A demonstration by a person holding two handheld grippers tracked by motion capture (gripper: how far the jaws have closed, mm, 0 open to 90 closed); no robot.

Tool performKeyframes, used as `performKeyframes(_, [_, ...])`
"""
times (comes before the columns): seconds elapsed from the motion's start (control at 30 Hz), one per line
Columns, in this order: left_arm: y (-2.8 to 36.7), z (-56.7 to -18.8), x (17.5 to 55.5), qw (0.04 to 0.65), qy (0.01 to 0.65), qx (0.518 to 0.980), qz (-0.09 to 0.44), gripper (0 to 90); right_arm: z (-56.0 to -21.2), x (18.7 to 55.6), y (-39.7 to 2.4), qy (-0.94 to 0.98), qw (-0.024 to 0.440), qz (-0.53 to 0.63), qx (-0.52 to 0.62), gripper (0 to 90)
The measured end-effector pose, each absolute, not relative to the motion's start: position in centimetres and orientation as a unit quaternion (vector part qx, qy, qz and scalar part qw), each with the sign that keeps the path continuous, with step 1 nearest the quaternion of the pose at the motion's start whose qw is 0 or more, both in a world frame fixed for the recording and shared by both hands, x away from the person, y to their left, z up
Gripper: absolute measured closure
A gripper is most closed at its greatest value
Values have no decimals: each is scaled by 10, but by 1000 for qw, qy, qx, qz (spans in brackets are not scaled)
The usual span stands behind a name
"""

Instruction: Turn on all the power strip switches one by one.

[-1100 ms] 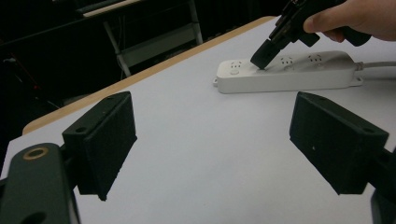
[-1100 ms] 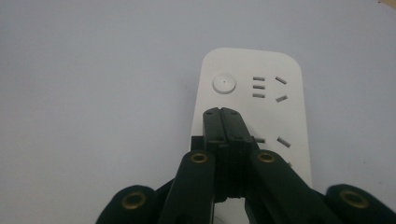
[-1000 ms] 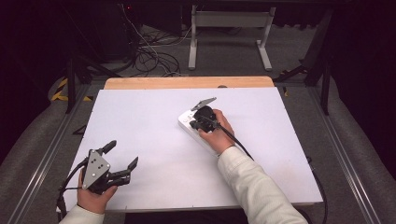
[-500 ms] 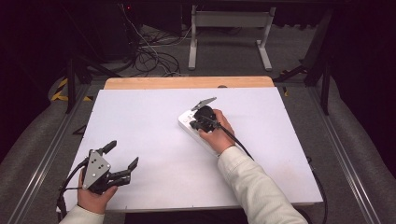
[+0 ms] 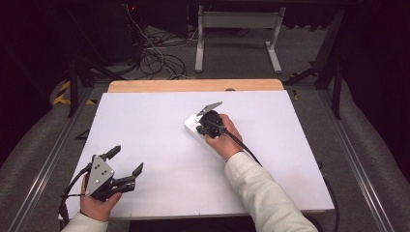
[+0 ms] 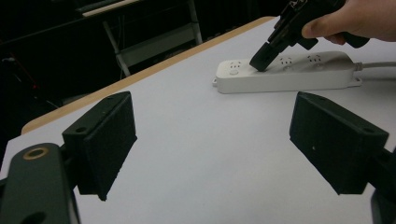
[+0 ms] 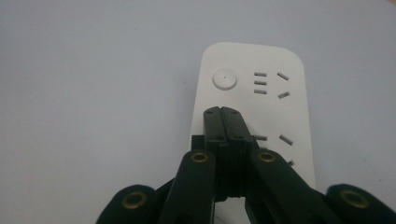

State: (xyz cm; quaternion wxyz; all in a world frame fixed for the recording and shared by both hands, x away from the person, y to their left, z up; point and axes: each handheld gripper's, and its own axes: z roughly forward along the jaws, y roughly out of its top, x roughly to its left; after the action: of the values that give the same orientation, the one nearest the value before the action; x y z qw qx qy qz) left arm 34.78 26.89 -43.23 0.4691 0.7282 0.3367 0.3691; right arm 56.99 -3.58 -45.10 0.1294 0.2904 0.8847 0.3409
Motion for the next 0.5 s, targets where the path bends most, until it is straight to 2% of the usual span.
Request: performKeyframes(0.5, [269,-432,348,471,339,726,368,149,-453,571,-37,883,124,342,296,900])
